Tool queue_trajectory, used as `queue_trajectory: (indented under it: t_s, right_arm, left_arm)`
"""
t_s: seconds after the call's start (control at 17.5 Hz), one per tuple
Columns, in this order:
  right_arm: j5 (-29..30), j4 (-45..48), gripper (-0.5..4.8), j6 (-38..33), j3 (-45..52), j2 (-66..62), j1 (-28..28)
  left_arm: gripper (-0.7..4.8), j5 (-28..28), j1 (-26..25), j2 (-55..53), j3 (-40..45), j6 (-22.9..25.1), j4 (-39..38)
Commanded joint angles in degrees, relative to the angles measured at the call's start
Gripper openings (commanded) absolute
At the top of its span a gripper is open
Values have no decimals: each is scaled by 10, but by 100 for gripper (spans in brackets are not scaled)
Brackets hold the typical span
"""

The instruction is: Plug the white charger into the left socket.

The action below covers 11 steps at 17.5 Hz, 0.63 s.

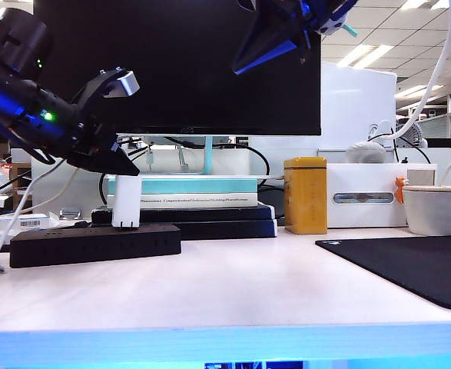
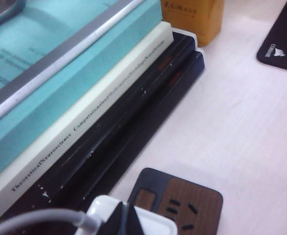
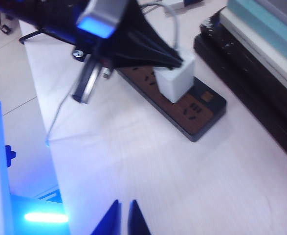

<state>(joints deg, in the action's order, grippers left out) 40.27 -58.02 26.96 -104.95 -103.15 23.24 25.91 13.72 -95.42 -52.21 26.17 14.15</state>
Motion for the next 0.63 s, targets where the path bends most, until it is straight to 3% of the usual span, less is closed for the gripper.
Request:
queue_trajectory:
  t_s: [0.06, 0.29, 0.51, 0.63]
  right_arm:
    - [-1, 5, 35, 1, -4, 5, 0]
    - [-7, 15, 35, 1, -4, 5, 0]
    - [-7, 17, 35, 1, -4, 5, 0]
    - [-7, 18, 35, 1, -4, 5, 0]
  left_arm:
    - [-6, -12, 0, -10, 5, 26, -82]
    - [-6, -22, 0, -9, 5, 54, -151]
    - [-6, -128, 0, -8, 4, 53, -168]
    - [-6, -95, 0, -8, 4, 56, -182]
